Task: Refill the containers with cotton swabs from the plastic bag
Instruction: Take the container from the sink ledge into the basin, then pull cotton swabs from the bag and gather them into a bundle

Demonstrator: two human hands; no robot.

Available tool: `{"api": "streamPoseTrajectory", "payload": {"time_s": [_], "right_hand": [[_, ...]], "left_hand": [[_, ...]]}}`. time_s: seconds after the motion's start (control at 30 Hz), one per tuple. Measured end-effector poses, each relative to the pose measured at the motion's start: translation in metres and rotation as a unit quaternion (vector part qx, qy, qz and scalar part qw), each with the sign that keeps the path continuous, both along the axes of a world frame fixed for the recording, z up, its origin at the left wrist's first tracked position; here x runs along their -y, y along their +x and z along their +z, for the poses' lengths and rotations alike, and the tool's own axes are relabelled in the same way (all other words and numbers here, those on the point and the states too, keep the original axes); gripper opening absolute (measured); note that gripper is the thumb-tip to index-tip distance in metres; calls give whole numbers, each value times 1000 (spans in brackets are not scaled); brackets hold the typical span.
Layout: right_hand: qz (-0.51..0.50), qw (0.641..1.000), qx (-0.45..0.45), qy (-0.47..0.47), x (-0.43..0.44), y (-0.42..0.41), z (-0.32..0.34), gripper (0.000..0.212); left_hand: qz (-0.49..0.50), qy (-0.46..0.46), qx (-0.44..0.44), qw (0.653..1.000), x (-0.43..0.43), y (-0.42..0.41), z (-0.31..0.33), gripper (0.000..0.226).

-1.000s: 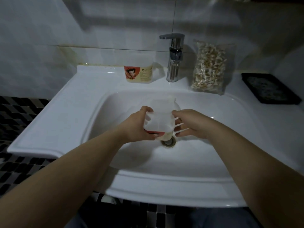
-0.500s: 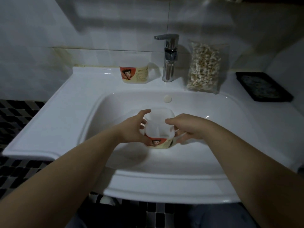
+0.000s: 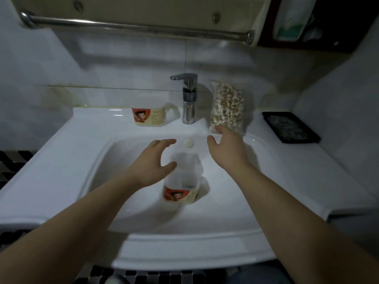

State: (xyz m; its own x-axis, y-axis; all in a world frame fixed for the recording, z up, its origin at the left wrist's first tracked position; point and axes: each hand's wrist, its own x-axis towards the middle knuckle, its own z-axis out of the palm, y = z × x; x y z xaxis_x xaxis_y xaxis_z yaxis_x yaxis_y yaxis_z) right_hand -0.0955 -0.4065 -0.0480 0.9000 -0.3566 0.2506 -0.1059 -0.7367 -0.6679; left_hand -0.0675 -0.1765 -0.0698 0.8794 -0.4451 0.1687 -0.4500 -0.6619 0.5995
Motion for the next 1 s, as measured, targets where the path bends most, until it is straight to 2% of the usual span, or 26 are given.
{"api": "streamPoseTrajectory", "payload": {"time_s": [0.07, 0.23, 0.3, 0.43, 0.5, 0.6, 0.73, 0.83, 0.9, 1.0], "right_hand": [[-22, 999, 37, -30, 5, 8, 9, 49], [-79, 993, 44, -77, 24, 36, 20, 67], [-95, 994, 30, -53, 33, 49, 19, 81], [-80, 995, 12, 64, 45, 71, 18, 119], [-85, 992, 6, 97, 48, 78, 17, 128], [-95, 988, 11, 121, 57, 81, 17, 122], [-62, 984, 20, 166, 71, 61, 22, 98], [-19, 983, 20, 182, 79, 39, 26, 83], [12, 983, 22, 185, 83, 23, 30, 80], [74, 978, 20, 194, 85, 1, 33, 79]], "left_hand": [[-12, -17, 6, 1000, 12, 5, 9, 65], [-48, -53, 7, 997, 58, 20, 26, 61], [-44, -85, -8, 995, 75, 26, 29, 59], [-30, -136, -46, 989, 99, 32, 31, 55], [-23, -151, -63, 986, 106, 31, 30, 54], [-9, -168, -78, 983, 110, 30, 28, 53], [24, -206, -122, 971, 113, 24, 31, 52], [57, -281, -171, 943, 115, 18, 38, 52], [74, -333, -208, 917, 116, 14, 42, 51], [87, -375, -220, 896, 116, 5, 47, 47]]}}
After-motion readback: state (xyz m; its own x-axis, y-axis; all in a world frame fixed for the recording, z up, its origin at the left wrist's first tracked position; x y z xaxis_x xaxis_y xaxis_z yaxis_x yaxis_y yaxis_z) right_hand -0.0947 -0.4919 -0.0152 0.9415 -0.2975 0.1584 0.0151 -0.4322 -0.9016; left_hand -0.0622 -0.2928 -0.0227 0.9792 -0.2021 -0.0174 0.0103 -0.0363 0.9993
